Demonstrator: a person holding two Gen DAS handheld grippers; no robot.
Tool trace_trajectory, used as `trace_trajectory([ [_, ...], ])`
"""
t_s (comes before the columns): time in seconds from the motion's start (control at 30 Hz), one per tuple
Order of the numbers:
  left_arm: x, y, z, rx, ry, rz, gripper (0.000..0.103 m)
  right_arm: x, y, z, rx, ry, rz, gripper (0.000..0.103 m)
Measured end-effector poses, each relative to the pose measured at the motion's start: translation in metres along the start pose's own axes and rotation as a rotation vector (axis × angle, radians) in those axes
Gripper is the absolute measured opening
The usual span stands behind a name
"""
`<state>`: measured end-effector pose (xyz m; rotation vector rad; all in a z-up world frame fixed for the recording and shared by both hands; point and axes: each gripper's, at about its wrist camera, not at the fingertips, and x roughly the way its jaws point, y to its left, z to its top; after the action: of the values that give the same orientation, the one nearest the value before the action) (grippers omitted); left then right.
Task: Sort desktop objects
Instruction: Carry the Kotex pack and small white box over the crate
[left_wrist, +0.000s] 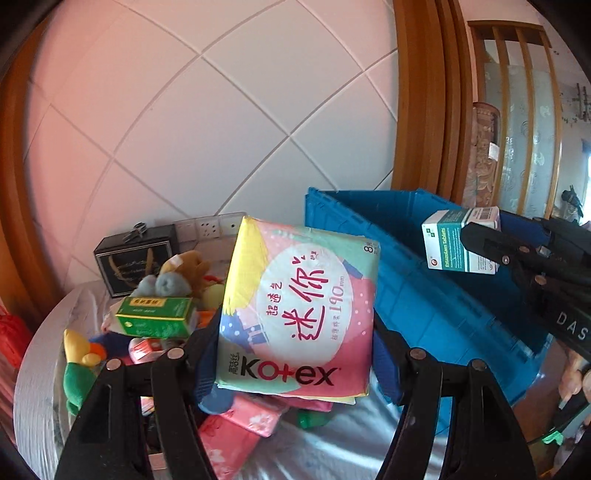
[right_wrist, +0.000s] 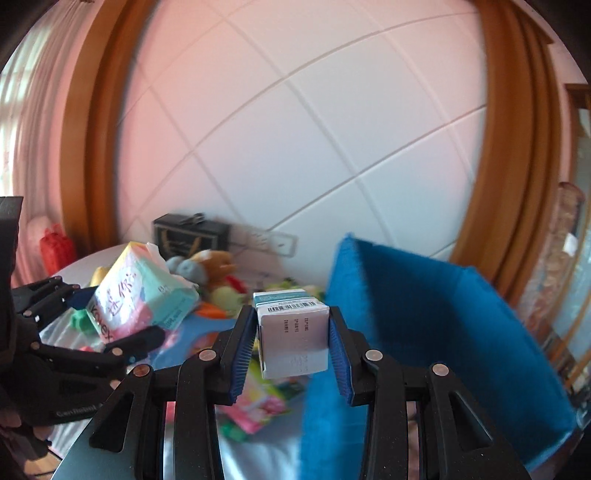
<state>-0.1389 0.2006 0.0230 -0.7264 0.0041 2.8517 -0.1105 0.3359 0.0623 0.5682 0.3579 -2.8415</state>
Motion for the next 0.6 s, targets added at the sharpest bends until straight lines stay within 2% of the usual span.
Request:
trace_trajectory([
  [0.13,0.012,-0.057,0.026,-0.002,-0.013,-0.04,0.069,-0.018,-0.063,-0.002,0.015,-0.021,-0.078,0.038],
  [0.27,0.023,-0.112,0.049,-0.006,-0.004,-0.091,0.068,-0.017,-0.124,-0.011,0.032,0.006,-0.116,0.038],
  [0.43,0.042,-0.177,0.064,0.034,0.01,-0.072,0.069,0.001,-0.194,-0.037,0.046,0.082,-0.164,0.038],
  [0.6,0.083,-0.236,0.059,0.101,0.105,-0.039,0.068,0.011,-0.241,-0.073,0.099,0.155,-0.182,0.038],
])
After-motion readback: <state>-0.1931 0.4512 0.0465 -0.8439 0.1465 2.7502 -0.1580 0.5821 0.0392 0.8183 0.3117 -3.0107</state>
